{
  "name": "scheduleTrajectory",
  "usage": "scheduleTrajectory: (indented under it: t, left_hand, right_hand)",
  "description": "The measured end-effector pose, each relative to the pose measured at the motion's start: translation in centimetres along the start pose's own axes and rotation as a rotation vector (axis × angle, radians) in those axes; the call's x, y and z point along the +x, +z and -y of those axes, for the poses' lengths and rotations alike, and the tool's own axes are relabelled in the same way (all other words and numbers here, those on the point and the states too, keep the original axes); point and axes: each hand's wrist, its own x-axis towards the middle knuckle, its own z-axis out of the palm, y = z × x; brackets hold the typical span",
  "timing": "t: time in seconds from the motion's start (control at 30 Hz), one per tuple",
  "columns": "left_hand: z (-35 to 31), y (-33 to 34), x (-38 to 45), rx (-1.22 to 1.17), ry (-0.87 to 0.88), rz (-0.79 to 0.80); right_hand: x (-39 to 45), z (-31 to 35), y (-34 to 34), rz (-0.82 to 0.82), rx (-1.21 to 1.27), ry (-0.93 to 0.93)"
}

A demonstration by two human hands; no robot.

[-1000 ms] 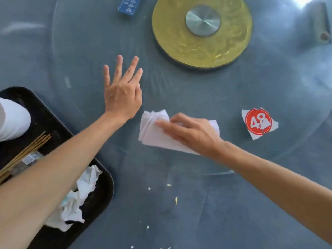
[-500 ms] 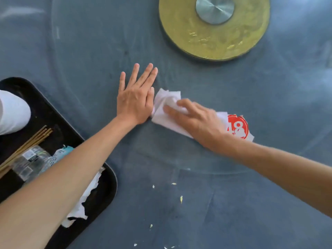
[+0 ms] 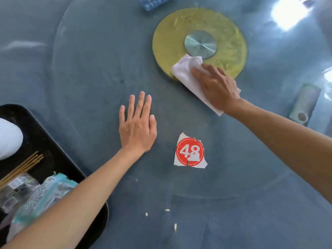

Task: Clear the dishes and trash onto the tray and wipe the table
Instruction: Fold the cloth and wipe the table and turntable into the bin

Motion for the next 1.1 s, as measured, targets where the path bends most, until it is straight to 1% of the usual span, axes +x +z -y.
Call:
scheduleTrajectory:
  t: [0.03,0.1,0.2,0.23,0.27,0.3,0.33,0.37,0.4,0.43,0.47,0.5,0.53,0.6,0.67,0.7,0.73,0.8,0.83,0.87,0.97,1.03,1.1]
  left_hand:
    - [0.5,-0.1,0.3,0.008,0.007,0.0]
    - [1.6,-0.3,0.8,0.021,0.047,-0.003]
    - [3.1,-0.9,1.9,0.017,0.104,0.03]
    - [3.6,-1.1,2.3,0.011,0.111,0.042]
    - [4.2,-1.4,2.7,0.011,0.116,0.051]
    - [4.8,-1.7,3.3,0.014,0.128,0.054]
    - [5.5,-2.2,3.7,0.019,0.139,0.057]
    - [5.9,-2.5,4.3,0.02,0.152,0.065]
    - [6.2,-2.7,4.9,0.024,0.164,0.079]
    - [6.4,-3.0,5.2,0.034,0.171,0.088]
    - [6.4,-3.2,5.3,0.036,0.17,0.088]
    - [6.3,-3.3,5.2,0.018,0.157,0.081]
    - [6.0,-3.4,5.0,-0.016,0.142,0.072]
    - [4.2,-3.1,3.9,-0.09,0.133,0.062]
    - [1.5,-2.2,2.6,-0.138,0.162,0.079]
    - [0.3,-1.7,2.2,-0.147,0.174,0.084]
    - [-0.6,-1.2,1.8,-0.142,0.174,0.079]
    - [-0.8,-0.6,1.8,-0.107,0.171,0.051]
    - [-0.4,-0.5,2.1,-0.099,0.177,0.041]
    - [0.2,-0.5,2.5,-0.097,0.188,0.039]
    - [2.1,-1.0,4.0,-0.119,0.235,0.06]
    - [3.2,-1.6,4.9,-0.102,0.259,0.066]
    - [4.2,-2.2,5.7,-0.07,0.293,0.064]
  right_hand:
    - [-0.1,0.0,0.7,0.006,0.024,0.008]
    - [-1.3,1.5,1.6,0.01,0.046,-0.035]
    - [-5.9,5.2,2.5,-0.012,0.13,-0.257]
    - [-8.0,7.0,2.8,0.006,0.202,-0.309]
    - [-10.3,8.8,2.9,0.062,0.28,-0.341]
    - [-12.7,10.5,3.2,0.109,0.337,-0.415]
    - [-15.0,12.3,3.3,0.115,0.386,-0.553]
    - [-17.1,13.4,3.5,0.113,0.389,-0.739]
    - [-18.3,13.4,3.6,0.141,0.361,-0.864]
    - [-18.3,12.8,3.3,0.117,0.352,-0.918]
    - [-17.1,11.7,3.0,0.086,0.356,-0.906]
    - [-15.0,10.6,1.8,0.051,0.35,-0.829]
    - [-12.2,9.0,0.9,0.004,0.336,-0.684]
    - [-6.2,4.2,-0.6,-0.077,0.19,-0.434]
    - [-1.6,-0.6,-1.1,-0.095,0.085,-0.244]
    - [-0.1,-2.5,-1.1,-0.082,0.075,-0.135]
    - [0.6,-3.4,-0.7,-0.079,0.085,-0.034]
    - [0.4,-2.7,0.8,-0.11,0.092,0.052]
    - [-0.4,-1.5,1.4,-0.114,0.109,0.044]
    - [-1.8,0.1,1.9,-0.104,0.123,-0.025]
    - [-9.4,5.8,3.0,0.006,0.249,-0.329]
    - [-14.6,9.2,3.5,0.07,0.304,-0.57]
    - [-16.7,10.7,3.9,0.108,0.307,-0.743]
